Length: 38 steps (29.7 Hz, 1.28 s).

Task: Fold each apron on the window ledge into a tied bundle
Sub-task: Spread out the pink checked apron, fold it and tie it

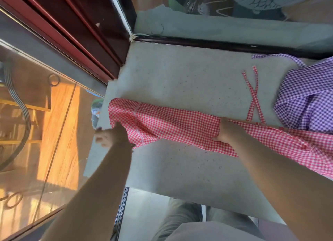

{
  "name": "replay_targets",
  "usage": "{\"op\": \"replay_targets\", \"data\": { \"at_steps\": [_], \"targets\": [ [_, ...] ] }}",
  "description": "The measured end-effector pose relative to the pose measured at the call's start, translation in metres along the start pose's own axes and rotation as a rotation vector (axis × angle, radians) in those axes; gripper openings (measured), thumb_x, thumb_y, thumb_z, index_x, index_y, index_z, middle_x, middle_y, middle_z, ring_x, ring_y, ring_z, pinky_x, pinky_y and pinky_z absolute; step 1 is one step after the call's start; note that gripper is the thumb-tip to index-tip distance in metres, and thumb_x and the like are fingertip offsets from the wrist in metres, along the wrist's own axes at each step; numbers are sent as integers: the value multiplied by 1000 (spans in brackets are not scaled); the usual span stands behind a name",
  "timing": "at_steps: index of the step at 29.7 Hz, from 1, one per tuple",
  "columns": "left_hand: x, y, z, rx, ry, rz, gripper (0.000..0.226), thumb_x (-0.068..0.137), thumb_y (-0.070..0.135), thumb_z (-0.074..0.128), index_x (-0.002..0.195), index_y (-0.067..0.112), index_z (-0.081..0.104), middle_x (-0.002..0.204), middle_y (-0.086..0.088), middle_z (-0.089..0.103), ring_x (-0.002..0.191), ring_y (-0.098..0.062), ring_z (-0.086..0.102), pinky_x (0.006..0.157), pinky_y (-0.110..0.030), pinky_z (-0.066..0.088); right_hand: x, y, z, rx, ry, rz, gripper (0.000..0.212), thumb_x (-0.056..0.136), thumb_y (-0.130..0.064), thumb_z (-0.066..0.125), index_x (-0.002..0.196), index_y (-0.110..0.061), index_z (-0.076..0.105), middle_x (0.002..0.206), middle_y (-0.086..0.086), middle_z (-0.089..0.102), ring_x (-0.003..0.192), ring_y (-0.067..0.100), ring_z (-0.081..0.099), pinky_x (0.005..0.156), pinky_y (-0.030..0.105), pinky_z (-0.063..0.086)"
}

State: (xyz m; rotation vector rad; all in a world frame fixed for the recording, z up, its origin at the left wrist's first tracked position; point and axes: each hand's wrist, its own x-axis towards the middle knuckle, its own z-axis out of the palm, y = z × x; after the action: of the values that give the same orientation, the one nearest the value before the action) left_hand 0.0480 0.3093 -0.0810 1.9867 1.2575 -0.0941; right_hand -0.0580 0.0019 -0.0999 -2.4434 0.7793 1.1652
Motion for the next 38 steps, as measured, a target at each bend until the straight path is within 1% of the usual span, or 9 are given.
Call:
{"op": "replay_targets", "data": {
  "at_steps": [3, 8, 13, 19, 23, 28, 30, 34, 38],
  "targets": [
    [-4, -15, 11, -51, -126, -210, 89, 81, 44, 70, 147, 12, 20, 148, -14, 23, 133, -32, 33, 110, -42, 33, -2, -2, -3, 23, -22, -9, 93, 76, -37, 78, 146, -6, 25, 146, 15, 43, 131, 33, 45, 110, 40, 36],
    [37, -1, 17, -42, -235, -1, 85, 79, 50, 70, 145, 16, 28, 146, -9, 41, 129, -34, 45, 104, -54, 41, 1, -2, -4, 20, -30, -2, 93, 75, -37, 78, 146, -6, 27, 145, 15, 43, 131, 33, 45, 110, 41, 36],
    [31, 26, -4, -55, -644, -60, 29, 86, 41, 66, 85, 17, 50, 56, 2, 51, 49, -10, 45, 49, -20, 41, 4, -5, -4, -9, -55, 31, 96, 73, -37, 80, 146, -4, 26, 144, 17, 44, 129, 35, 47, 109, 43, 38],
    [-22, 93, -35, -259, -789, 269, 13, 86, 18, 68, 92, 17, 57, 99, 3, 65, 90, -13, 62, 84, -30, 49, 9, -3, 0, -17, -53, 12, 99, 70, -40, 80, 147, -7, 27, 145, 16, 43, 129, 35, 47, 109, 44, 38],
    [-9, 100, -44, -97, -400, 678, 14, 82, 44, 70, 85, 31, 68, 84, 16, 68, 80, -4, 65, 74, -26, 55, 1, -3, -1, -9, -8, -33, 93, 75, -37, 77, 146, -5, 28, 146, 16, 43, 129, 34, 47, 110, 42, 37],
    [38, 40, -25, 157, -106, 403, 60, 88, 18, 62, 142, 23, 36, 142, -9, 36, 126, -29, 41, 107, -47, 37, -7, 7, 1, 10, 77, -83, 88, 76, -40, 77, 142, -6, 29, 142, 14, 47, 127, 32, 50, 108, 41, 39],
    [25, 19, -16, 346, -54, 636, 60, 87, 12, 59, 142, 19, 37, 147, -11, 32, 133, -33, 34, 111, -51, 30, -9, 8, 4, 0, 95, -88, 87, 77, -41, 75, 142, -7, 29, 141, 14, 49, 125, 31, 51, 106, 41, 40],
    [-59, -20, 29, 786, -348, 1466, 53, 95, 38, 45, 146, 27, 33, 155, -7, 27, 143, -34, 23, 114, -58, 12, -14, 9, 5, -15, 141, -108, 84, 79, -44, 73, 142, -8, 30, 138, 13, 52, 122, 31, 54, 104, 43, 43],
    [-120, -53, 72, 1168, -689, 1604, 56, 99, 54, 9, 151, 38, -6, 161, 4, -13, 143, -27, -21, 114, -59, -11, -18, 16, 15, 67, 234, -141, 68, 81, -39, 72, 133, -10, 39, 130, 13, 56, 117, 31, 56, 99, 43, 47]
  ]
}}
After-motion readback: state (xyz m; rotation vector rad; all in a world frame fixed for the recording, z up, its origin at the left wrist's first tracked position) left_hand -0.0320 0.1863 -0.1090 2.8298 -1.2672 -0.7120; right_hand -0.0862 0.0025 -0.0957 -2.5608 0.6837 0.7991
